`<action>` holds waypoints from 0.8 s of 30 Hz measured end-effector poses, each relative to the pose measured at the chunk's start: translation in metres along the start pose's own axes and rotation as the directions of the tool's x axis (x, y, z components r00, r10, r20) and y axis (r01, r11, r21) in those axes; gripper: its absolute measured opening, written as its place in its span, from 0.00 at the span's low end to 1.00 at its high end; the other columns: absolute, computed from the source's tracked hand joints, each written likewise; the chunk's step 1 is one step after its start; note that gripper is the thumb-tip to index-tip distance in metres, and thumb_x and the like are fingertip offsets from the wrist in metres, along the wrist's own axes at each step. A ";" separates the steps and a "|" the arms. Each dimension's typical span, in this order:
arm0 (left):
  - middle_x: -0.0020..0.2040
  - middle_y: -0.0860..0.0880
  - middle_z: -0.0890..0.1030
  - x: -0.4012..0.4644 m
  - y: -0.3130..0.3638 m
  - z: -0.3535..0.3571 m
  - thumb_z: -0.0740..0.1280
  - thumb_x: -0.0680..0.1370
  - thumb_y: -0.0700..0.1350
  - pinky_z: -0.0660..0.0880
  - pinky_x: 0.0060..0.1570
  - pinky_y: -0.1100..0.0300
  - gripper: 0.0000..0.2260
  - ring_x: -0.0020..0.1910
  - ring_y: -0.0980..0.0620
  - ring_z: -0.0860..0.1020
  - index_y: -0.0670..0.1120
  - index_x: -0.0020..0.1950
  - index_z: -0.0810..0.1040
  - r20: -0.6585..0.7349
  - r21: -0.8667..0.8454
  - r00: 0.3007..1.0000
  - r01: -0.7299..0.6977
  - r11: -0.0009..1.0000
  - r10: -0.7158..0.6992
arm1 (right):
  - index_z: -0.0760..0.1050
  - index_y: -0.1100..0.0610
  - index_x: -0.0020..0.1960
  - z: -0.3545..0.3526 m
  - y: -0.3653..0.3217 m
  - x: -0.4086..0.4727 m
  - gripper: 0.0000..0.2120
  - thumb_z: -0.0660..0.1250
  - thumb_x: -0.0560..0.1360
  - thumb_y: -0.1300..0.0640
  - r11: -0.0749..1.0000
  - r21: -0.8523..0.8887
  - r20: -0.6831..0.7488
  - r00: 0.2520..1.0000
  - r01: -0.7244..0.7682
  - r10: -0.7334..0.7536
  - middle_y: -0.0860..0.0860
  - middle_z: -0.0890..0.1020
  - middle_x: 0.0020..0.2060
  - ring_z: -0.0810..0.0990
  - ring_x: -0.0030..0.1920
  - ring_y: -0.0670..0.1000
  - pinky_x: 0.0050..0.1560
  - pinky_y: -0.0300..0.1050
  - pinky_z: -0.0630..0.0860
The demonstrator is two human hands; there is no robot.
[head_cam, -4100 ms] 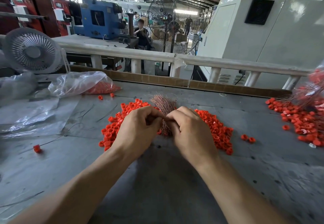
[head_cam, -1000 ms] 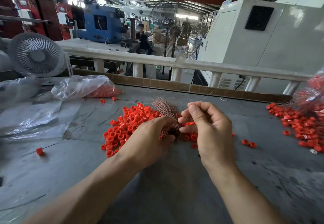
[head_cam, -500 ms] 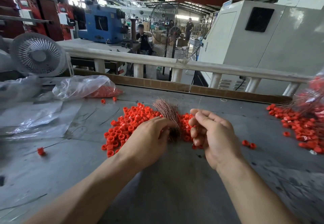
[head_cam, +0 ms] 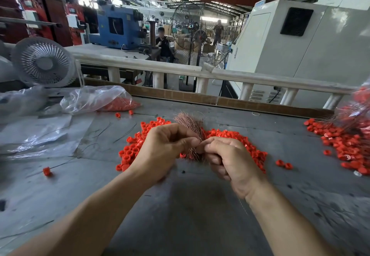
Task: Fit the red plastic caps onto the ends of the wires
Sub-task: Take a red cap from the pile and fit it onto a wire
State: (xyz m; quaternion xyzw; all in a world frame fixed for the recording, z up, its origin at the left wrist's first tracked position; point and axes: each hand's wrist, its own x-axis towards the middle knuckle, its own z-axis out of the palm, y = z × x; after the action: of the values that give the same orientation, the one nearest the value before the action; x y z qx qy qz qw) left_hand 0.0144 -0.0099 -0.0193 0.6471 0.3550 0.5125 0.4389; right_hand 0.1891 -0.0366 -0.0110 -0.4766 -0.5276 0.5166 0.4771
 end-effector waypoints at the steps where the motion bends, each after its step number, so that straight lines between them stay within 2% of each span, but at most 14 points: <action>1: 0.38 0.51 0.85 0.000 0.001 0.000 0.76 0.71 0.43 0.75 0.40 0.68 0.04 0.38 0.60 0.80 0.46 0.43 0.85 0.004 -0.011 1.000 0.002 1.000 -0.002 | 0.82 0.54 0.36 -0.001 0.000 0.000 0.18 0.60 0.79 0.64 1.000 0.021 -0.002 1.000 -0.007 0.007 0.47 0.65 0.24 0.58 0.22 0.44 0.20 0.32 0.53; 3: 0.36 0.52 0.85 0.000 0.002 0.002 0.76 0.71 0.44 0.74 0.39 0.69 0.03 0.36 0.60 0.80 0.46 0.42 0.85 -0.001 -0.012 1.000 -0.006 1.000 0.006 | 0.82 0.54 0.36 -0.002 0.000 0.000 0.18 0.59 0.79 0.64 0.999 0.037 0.000 1.000 -0.003 0.003 0.47 0.65 0.24 0.58 0.22 0.45 0.20 0.33 0.53; 6: 0.35 0.53 0.84 -0.001 0.003 0.002 0.76 0.73 0.40 0.73 0.37 0.70 0.03 0.34 0.62 0.78 0.46 0.41 0.85 -0.033 0.036 0.999 -0.020 0.999 0.021 | 0.81 0.57 0.43 -0.001 0.000 -0.002 0.11 0.62 0.81 0.62 0.999 0.009 -0.002 0.999 0.046 -0.046 0.47 0.67 0.25 0.60 0.22 0.45 0.20 0.33 0.54; 10: 0.32 0.55 0.82 -0.003 0.005 0.003 0.77 0.73 0.40 0.70 0.33 0.72 0.02 0.30 0.64 0.75 0.45 0.42 0.85 -0.105 0.142 0.993 -0.029 0.989 0.044 | 0.80 0.58 0.45 0.002 0.003 -0.002 0.07 0.66 0.81 0.62 0.991 -0.021 -0.025 0.991 0.135 -0.135 0.47 0.67 0.25 0.60 0.23 0.43 0.21 0.33 0.56; 14: 0.36 0.51 0.85 -0.005 0.005 0.004 0.77 0.73 0.41 0.75 0.37 0.68 0.03 0.34 0.60 0.78 0.47 0.41 0.85 -0.183 0.160 0.982 -0.020 0.987 0.050 | 0.80 0.57 0.45 0.005 0.003 -0.002 0.07 0.66 0.81 0.62 0.988 -0.027 0.006 0.988 0.152 -0.152 0.45 0.66 0.24 0.59 0.23 0.42 0.22 0.33 0.57; 17: 0.37 0.51 0.85 -0.005 0.005 0.004 0.77 0.73 0.42 0.75 0.38 0.69 0.03 0.35 0.61 0.80 0.47 0.41 0.86 -0.209 0.166 0.977 -0.015 0.986 0.050 | 0.80 0.56 0.44 0.006 0.003 -0.002 0.09 0.66 0.82 0.62 0.989 -0.030 0.012 0.989 0.144 -0.144 0.45 0.66 0.25 0.60 0.23 0.42 0.22 0.33 0.57; 22: 0.37 0.47 0.85 -0.003 0.005 0.001 0.77 0.73 0.42 0.74 0.35 0.69 0.03 0.33 0.60 0.77 0.47 0.41 0.86 -0.180 0.175 0.984 0.030 0.984 0.002 | 0.81 0.53 0.41 0.003 0.007 -0.001 0.11 0.67 0.81 0.61 0.985 -0.073 -0.017 0.987 0.155 -0.157 0.49 0.70 0.24 0.64 0.22 0.45 0.21 0.36 0.59; 24: 0.36 0.50 0.85 -0.002 0.004 -0.001 0.78 0.73 0.43 0.74 0.35 0.70 0.03 0.33 0.62 0.79 0.48 0.41 0.86 -0.158 0.195 0.987 0.035 0.980 -0.004 | 0.81 0.51 0.41 0.002 0.008 -0.001 0.11 0.68 0.81 0.58 0.976 -0.137 -0.028 0.985 0.167 -0.172 0.51 0.74 0.26 0.67 0.24 0.47 0.23 0.39 0.61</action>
State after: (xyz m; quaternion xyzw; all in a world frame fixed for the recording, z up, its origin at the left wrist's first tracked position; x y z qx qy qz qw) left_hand 0.0133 -0.0136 -0.0161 0.6414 0.4439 0.5197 0.3485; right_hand 0.1869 -0.0377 -0.0193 -0.4711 -0.5902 0.4279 0.4967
